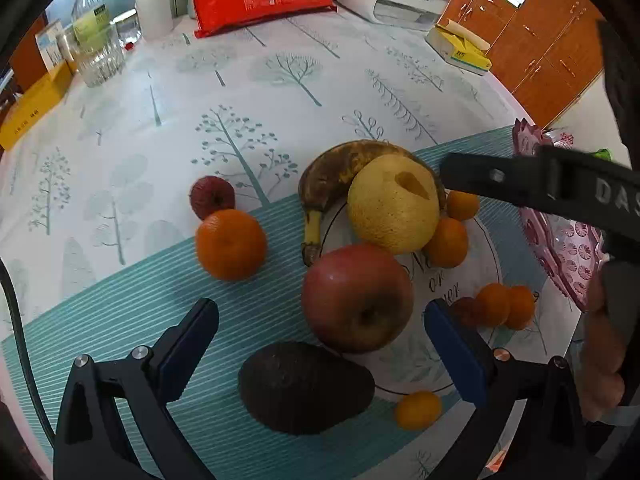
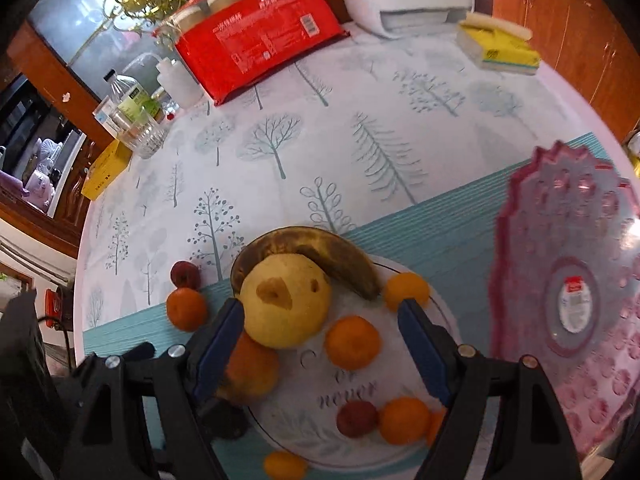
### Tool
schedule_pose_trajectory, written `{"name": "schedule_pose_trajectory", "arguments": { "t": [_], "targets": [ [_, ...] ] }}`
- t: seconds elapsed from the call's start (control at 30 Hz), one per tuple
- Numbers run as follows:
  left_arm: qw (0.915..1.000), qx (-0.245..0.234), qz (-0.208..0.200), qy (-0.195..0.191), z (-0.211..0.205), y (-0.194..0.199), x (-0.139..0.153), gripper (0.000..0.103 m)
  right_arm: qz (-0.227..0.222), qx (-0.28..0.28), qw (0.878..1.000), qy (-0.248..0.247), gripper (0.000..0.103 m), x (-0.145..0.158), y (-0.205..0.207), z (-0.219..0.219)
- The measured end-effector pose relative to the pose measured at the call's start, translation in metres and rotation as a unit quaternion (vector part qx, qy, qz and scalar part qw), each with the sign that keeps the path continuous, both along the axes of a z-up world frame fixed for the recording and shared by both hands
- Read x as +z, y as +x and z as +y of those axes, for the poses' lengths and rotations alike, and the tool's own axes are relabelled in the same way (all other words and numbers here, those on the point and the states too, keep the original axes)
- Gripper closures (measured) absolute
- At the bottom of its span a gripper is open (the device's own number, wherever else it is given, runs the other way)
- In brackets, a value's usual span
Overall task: Organize fruits
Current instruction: 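Grasp the red apple with the left tool while the right tool grasps the yellow pear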
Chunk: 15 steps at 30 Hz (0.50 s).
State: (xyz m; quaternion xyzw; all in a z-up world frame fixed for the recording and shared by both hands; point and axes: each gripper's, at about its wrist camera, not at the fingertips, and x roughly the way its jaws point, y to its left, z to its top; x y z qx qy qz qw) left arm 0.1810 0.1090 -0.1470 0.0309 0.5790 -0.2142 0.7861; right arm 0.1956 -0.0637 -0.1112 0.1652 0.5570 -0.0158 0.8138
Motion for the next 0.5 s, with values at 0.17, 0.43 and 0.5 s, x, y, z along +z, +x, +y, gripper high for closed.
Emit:
{"name": "schedule_pose_trajectory", "arguments": {
  "t": [0.17,0.43,0.5],
  "targets": [
    [1.0000,-0.001,0.004,-0.006,-0.004,0.005,-0.011,0.001,0.025,0.015,1.000,0.010,0.023,-0.022,0.018,0.007],
    [0.9998,-0.001,0.019,-0.007,-0.011,0.012,-0.024,0.002,0.055,0.023,0.996,0.061,0.023,-0.049,0.035,0.012],
    [0.9997,-0.003,0.021,-0.008,-0.013,0.013,-0.026,0.003,0.067,0.027,0.995,0.071,0.023,-0.056,0.037,0.014]
  ]
}}
